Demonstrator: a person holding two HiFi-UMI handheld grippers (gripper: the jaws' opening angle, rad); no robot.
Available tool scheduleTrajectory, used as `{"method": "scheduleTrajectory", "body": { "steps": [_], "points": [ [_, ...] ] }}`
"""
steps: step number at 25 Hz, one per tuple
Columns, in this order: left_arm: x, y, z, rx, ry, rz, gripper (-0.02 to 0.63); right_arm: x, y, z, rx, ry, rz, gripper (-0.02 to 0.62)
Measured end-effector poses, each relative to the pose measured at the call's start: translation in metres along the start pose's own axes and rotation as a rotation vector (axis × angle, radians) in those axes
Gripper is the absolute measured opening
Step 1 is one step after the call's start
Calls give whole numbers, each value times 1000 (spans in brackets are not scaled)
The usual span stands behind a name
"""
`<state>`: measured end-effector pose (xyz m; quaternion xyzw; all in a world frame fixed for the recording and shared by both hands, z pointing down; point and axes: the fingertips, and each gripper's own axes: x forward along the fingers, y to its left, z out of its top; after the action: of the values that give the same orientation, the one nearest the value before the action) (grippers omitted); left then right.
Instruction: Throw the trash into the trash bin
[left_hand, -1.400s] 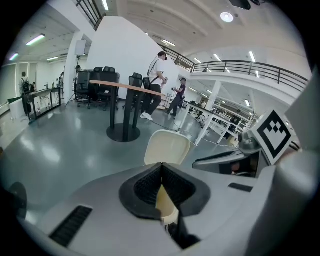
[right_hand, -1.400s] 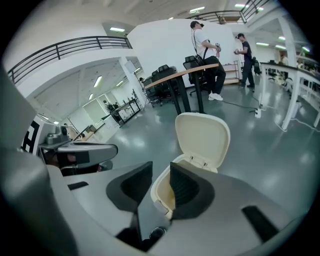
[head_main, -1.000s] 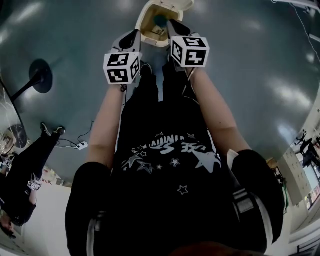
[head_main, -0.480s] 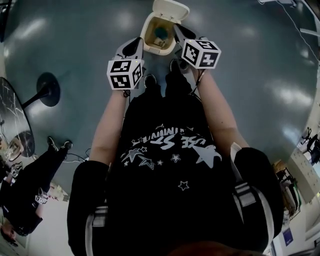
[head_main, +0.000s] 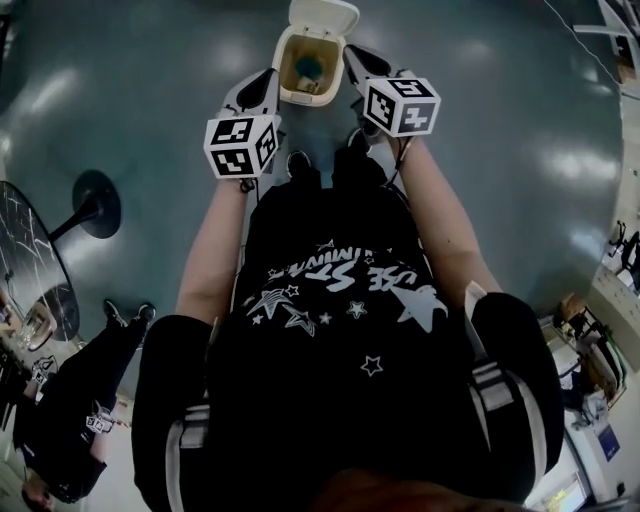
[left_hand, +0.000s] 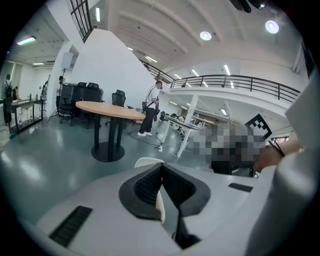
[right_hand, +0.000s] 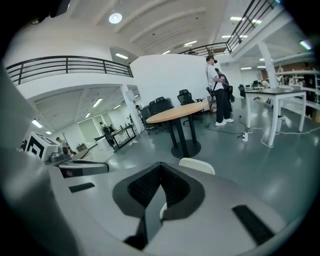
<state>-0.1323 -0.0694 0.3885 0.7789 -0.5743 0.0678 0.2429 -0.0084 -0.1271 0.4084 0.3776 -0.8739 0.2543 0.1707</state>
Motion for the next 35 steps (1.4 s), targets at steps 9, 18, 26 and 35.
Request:
{"method": "scheduleTrajectory", "body": {
  "steps": [9,18,26,35],
  "points": [
    [-7,-28,13,2,-42,-14,11,-40,7,7,-11,-18,33,6],
    [-37,-75,18,42,-92,23,11,-102,17,4,-29,-61,128,6],
    [-73,-130,3,62,-125,30,11,-166,25,-18,-64,-120,165,6],
    [-109,-199,-9,68,-181,16,11,-230,26,-51,-107,-122,188,6]
  ]
}}
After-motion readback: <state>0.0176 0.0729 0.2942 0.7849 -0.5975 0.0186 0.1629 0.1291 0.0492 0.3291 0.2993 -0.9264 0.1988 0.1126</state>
